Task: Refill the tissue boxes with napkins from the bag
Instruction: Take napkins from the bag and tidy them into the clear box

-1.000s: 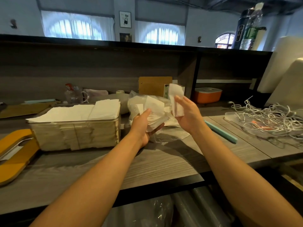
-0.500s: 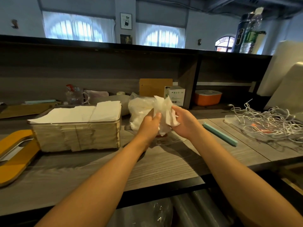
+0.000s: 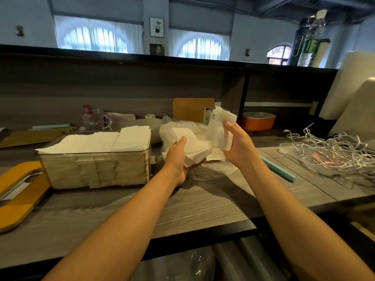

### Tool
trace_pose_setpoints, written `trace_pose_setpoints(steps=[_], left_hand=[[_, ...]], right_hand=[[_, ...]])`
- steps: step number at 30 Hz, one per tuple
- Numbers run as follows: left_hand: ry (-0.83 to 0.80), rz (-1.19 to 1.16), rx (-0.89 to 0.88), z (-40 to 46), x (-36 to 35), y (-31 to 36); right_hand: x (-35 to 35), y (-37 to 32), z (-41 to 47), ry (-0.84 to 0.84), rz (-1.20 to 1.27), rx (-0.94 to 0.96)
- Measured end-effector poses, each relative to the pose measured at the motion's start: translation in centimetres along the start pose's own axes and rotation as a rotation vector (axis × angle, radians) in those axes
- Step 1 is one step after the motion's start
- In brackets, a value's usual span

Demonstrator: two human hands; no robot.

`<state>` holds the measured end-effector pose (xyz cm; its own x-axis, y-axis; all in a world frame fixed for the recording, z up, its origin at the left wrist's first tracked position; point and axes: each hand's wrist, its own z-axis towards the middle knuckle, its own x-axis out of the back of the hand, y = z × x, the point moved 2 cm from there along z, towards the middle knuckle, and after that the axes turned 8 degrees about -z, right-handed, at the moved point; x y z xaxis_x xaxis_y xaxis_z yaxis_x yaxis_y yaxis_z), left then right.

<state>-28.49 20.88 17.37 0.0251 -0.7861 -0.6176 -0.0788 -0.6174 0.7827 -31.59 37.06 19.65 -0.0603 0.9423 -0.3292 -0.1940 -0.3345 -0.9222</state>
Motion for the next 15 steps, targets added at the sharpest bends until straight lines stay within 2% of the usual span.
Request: trace_pose_setpoints(steps=[2, 8, 12, 15], left_hand=[[-0.061, 0.024, 0.033, -0.3, -0.1, -0.1], [-0.197, 0.238, -0.061, -0.4, -0.4, -0.7], [-0.169, 0.333, -0.084, 0.0, -0.1, -1.4], [-0.169, 0.353, -0.079, 0.2, 0.0, -1.4]], right_hand=[[-0.6, -0.1, -0.4, -0.029, 0.022, -0.007], [-1.6, 0.9, -1.0, 0.037, -0.274, 0.028], [-1.7, 1.0, -0.9, 0.075, -0.270, 0.078], [-1.4, 1.3, -0.6, 0.114, -0.390, -0.010]])
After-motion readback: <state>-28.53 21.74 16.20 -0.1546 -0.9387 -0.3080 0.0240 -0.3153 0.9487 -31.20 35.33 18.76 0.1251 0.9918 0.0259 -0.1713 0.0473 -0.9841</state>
